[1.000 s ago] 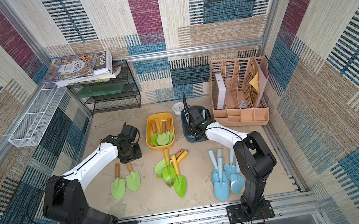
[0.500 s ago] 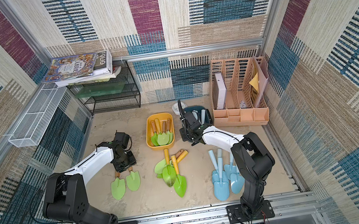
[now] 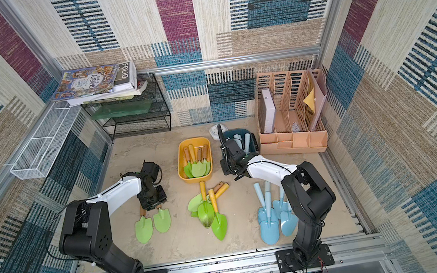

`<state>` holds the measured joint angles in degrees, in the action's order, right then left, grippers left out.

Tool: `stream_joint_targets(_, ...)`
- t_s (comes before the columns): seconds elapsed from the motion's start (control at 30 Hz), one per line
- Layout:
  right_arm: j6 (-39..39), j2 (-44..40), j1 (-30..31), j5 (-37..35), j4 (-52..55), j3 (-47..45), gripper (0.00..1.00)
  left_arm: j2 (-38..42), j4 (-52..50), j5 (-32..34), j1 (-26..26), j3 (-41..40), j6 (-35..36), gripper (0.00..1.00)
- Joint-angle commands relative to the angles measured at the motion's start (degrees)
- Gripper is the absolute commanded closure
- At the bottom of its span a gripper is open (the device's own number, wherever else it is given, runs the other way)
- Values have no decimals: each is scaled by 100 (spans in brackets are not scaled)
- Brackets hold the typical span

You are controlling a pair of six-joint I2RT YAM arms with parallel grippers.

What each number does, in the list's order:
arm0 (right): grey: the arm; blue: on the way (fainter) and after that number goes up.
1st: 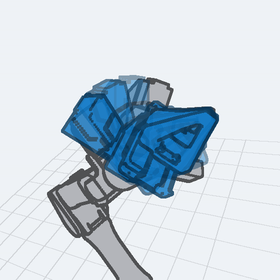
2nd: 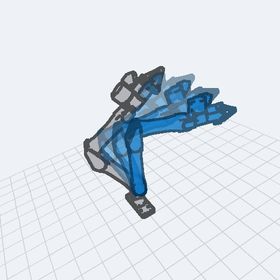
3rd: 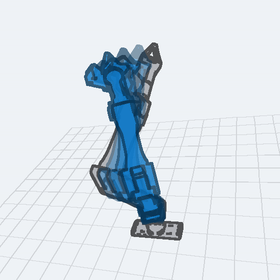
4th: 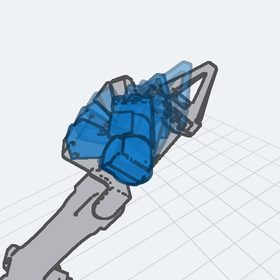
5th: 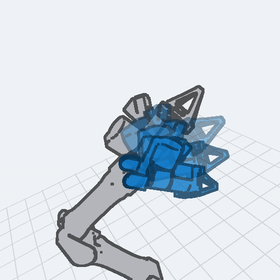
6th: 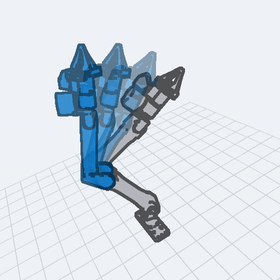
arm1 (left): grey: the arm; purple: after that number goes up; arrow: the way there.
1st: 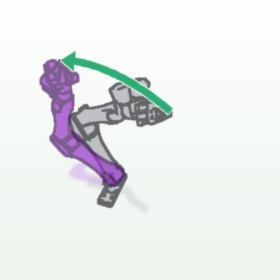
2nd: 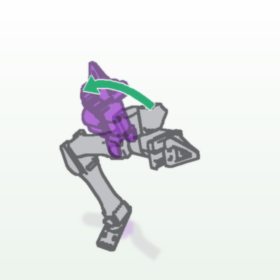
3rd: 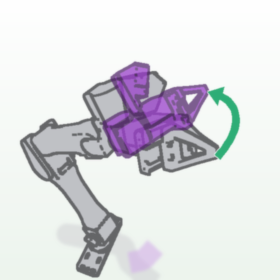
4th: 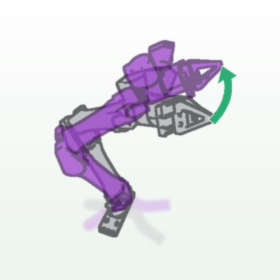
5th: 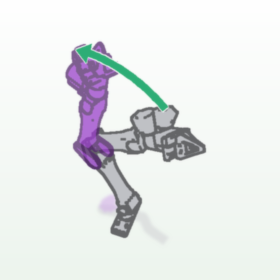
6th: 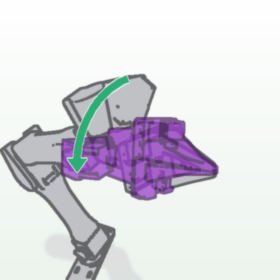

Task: Sort the small shovels by color and place them into the storage box
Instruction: Pick up the shovel from the center of the board, then place the shovel in the storage box.

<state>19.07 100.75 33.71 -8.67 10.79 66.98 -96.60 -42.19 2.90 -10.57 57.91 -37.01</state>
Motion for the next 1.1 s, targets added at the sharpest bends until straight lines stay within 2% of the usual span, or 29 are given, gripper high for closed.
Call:
stream_joint_targets(0.0,28,95,14,102,-86,115,55,-99,-3,-118,3,-8,107,61)
stream_joint_targets(0.23,-9,180,13,2,34,375,56,-408,-69,-323,2,223,241,99)
stream_joint_targets(0.5,-27,97,11,-137,107,325,56,-138,-448,-398,-54,974,459,100)
stream_joint_targets(0.7,79,-36,-130,-72,208,351,56,15,-557,-868,-232,2372,681,100)
stream_joint_targets(0.83,101,-220,-245,-126,363,338,56,-461,-549,-1086,-365,3591,908,100)
stream_joint_targets(1.07,86,-576,-391,-254,791,154,57,-1915,-384,-1170,-623,5295,1084,100)
